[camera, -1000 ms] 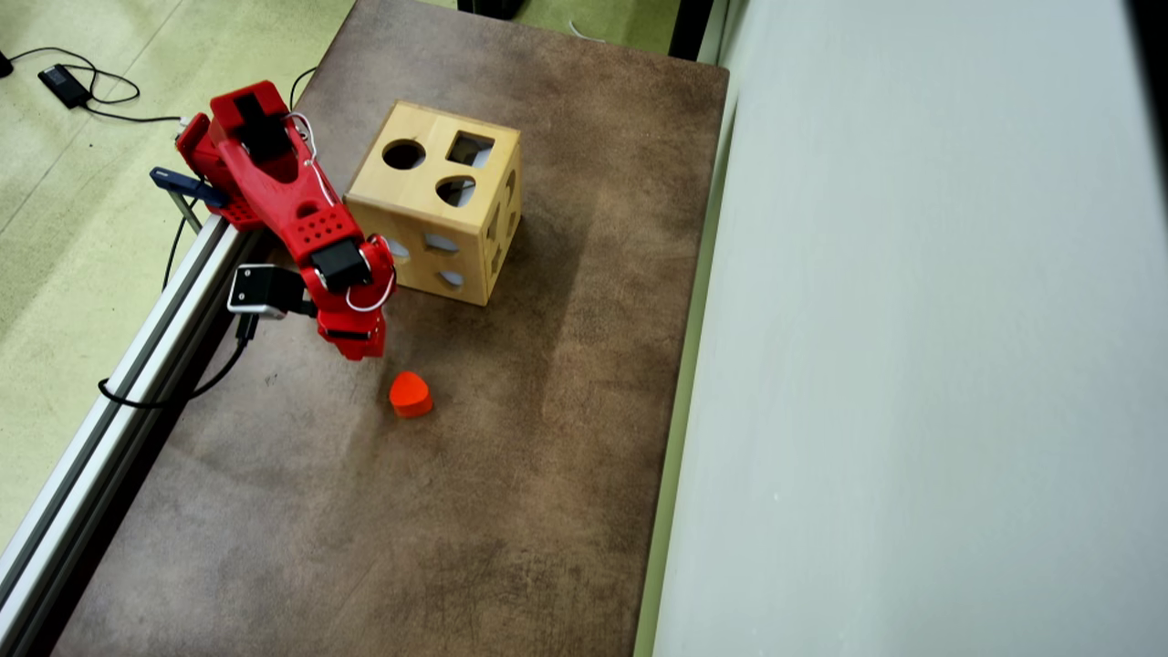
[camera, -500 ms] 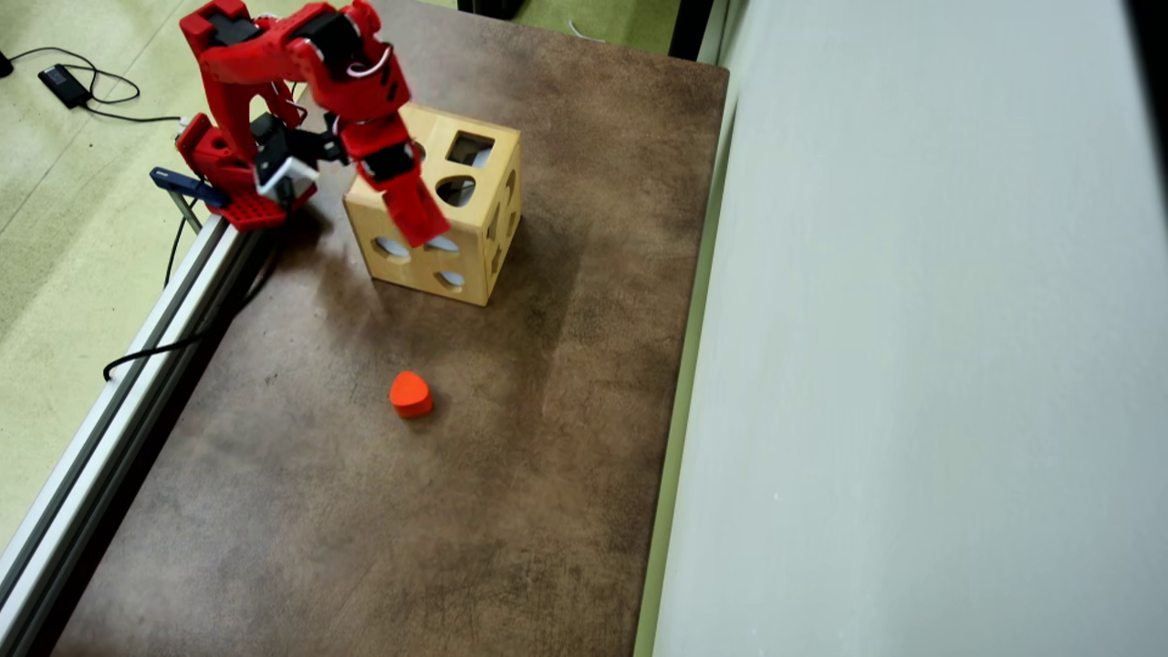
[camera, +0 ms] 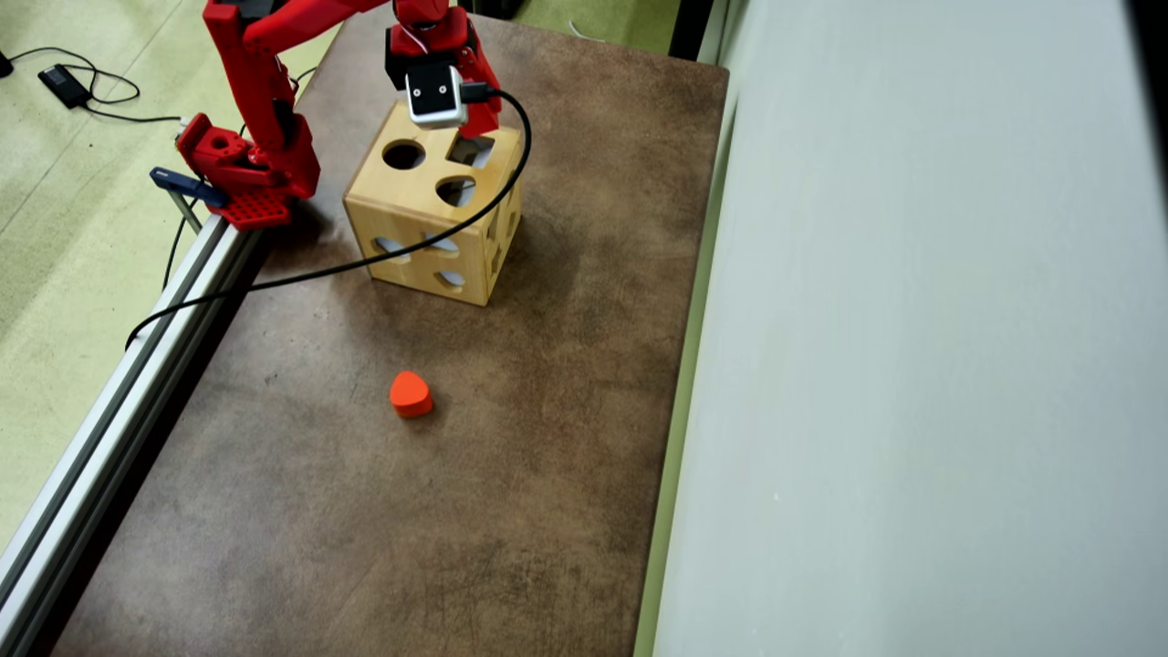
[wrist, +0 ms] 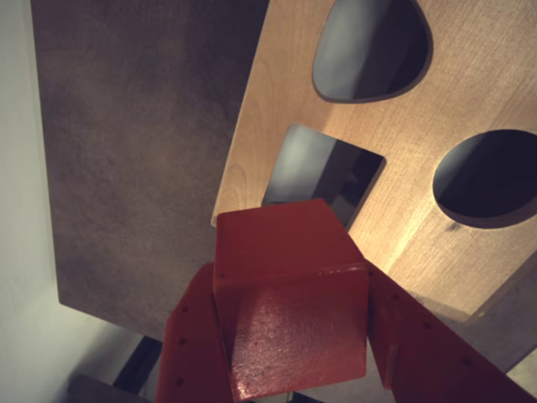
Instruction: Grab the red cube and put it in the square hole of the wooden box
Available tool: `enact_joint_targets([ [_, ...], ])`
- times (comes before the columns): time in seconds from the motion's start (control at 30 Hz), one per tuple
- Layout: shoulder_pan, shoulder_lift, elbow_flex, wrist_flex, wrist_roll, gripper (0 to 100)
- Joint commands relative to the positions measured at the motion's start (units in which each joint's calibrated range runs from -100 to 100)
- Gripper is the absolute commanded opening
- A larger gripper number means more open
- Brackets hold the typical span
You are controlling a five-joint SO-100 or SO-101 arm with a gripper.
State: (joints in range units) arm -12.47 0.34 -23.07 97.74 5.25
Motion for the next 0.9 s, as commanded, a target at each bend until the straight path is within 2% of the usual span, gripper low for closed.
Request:
enact_joint_targets([
  [0.0,0.36,-3.78,-0.99,0.33,-1.37,1],
  [0.43,0.66,-3.01,4.55,0.25,-3.17,1],
  [0.63,5.34,-3.10,6.08,0.17,-3.17,1],
  [0.87,5.71,-2.67,6.16,0.17,-3.17,1],
])
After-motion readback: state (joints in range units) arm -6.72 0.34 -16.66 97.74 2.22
